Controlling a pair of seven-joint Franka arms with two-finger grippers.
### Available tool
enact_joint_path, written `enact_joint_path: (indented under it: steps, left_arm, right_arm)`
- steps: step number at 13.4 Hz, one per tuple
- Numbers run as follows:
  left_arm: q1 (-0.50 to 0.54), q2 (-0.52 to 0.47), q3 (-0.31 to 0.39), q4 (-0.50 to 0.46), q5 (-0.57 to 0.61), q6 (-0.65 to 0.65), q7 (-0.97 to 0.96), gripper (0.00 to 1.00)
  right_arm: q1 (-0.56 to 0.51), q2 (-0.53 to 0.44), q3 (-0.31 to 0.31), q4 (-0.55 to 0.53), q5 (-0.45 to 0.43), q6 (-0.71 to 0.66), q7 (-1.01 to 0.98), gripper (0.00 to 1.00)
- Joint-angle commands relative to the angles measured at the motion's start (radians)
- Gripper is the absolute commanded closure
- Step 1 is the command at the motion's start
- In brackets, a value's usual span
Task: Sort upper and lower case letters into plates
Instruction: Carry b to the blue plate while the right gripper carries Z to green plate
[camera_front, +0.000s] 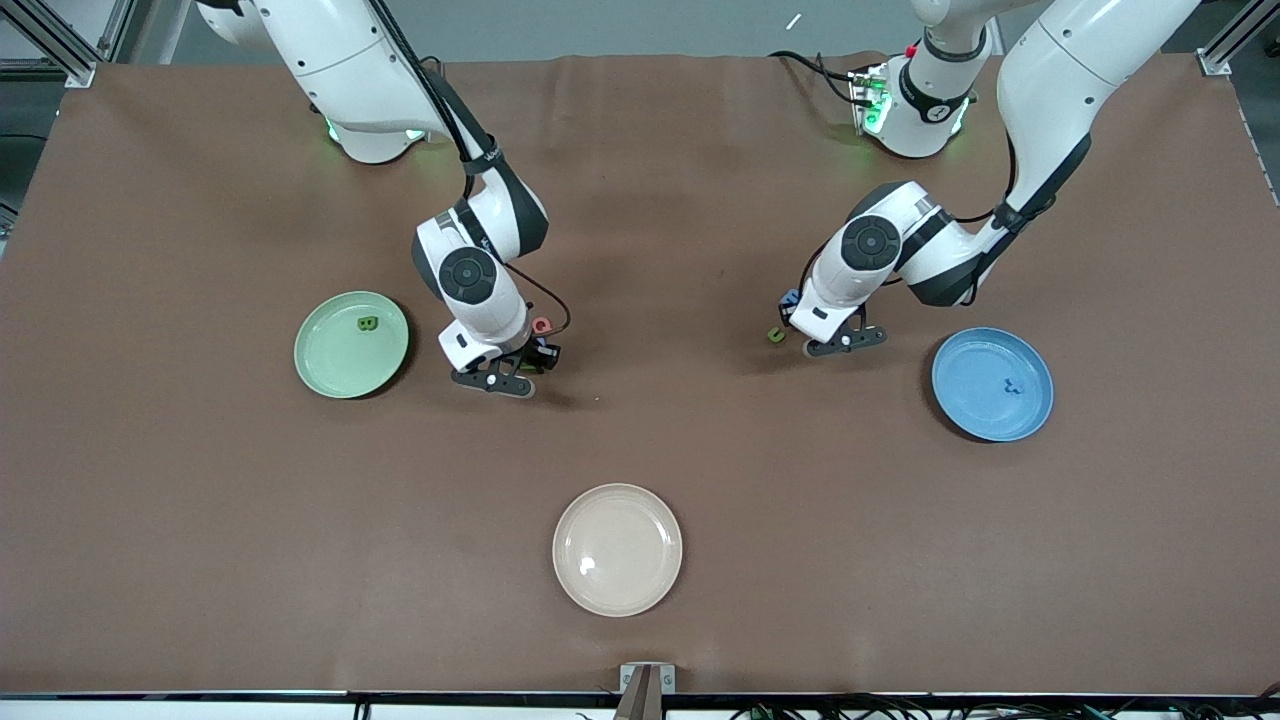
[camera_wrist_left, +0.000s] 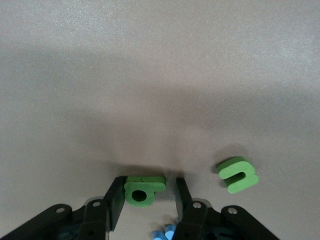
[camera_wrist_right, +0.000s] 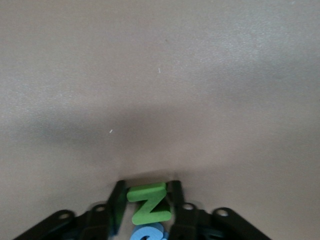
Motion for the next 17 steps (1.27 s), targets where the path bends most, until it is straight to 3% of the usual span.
enact_joint_path:
  steps: [1,2,3,5,10,13,17]
  left_arm:
    - [-0.004,0.016,0.008,0.002,0.033,-0.009,-0.029,0.62]
    - [-0.004,0.016,0.008,0.004,0.033,-0.010,-0.029,0.66]
    - [-0.006,0.016,0.008,0.004,0.033,-0.010,-0.029,0.69]
    - [-0.004,0.016,0.008,0.004,0.033,-0.010,-0.029,0.76]
    - [0.022,-0.031,0.005,0.017,0.037,-0.018,-0.017,0.79]
    - [0.033,-0.067,0.001,0.062,0.037,-0.091,0.030,0.80]
    - [0.170,-0.084,-0.050,0.076,0.033,-0.112,0.203,0.81]
  right_arm:
    - [-0.003,-0.007,-0.004,-0.033,0.004,0.010,0.000,0.86]
    - [-0.006,-0.010,-0.004,-0.033,0.004,0.004,-0.002,0.96]
    - [-0.012,-0.017,-0.004,-0.032,0.004,-0.005,-0.003,0.98]
    - [-0.044,-0.061,-0.004,-0.029,0.004,-0.060,-0.035,1.00]
    - [-0.254,-0.222,-0.007,-0.042,0.006,-0.316,-0.381,1.00]
    - [-0.395,-0.306,-0.007,-0.155,0.006,-0.309,-0.624,1.00]
    - [-0.565,-0.345,-0.009,-0.303,0.006,-0.182,-0.905,0.99]
